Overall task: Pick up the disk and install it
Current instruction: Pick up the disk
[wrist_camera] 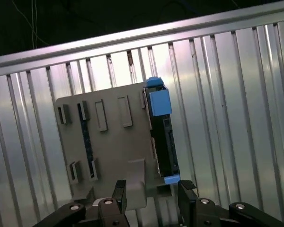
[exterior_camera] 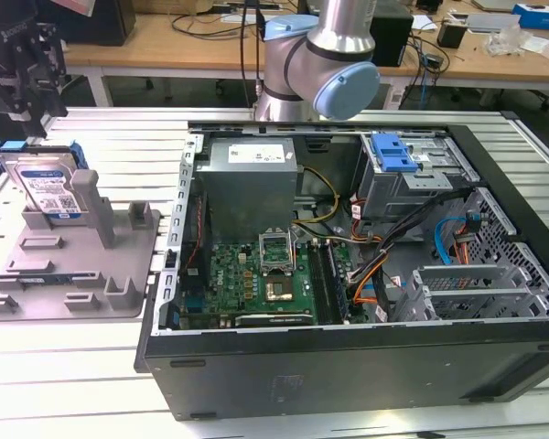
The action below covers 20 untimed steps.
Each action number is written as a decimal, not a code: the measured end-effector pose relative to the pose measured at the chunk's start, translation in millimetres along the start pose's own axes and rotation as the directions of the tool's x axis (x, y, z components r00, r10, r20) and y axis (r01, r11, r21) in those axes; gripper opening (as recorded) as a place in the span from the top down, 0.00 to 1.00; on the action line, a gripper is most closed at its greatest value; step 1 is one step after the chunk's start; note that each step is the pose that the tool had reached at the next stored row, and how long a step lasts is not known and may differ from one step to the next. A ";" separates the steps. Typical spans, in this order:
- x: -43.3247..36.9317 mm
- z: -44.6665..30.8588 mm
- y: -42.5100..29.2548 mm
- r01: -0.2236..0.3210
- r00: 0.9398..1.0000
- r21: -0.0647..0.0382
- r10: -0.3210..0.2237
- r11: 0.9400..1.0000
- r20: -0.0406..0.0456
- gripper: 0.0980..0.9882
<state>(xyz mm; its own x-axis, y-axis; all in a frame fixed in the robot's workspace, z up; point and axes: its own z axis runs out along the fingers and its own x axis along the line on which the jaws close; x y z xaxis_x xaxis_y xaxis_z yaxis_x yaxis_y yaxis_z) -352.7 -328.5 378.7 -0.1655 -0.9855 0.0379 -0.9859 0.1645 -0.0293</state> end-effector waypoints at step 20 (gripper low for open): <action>-6.7 8.5 17.1 0.135 0.991 0.012 -0.136 0.991 0.003 0.48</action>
<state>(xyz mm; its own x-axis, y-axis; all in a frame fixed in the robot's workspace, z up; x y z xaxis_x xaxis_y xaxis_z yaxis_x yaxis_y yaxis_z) -368.2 -319.4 369.4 -0.0303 -0.9988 0.0390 -0.9989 0.0290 -0.0356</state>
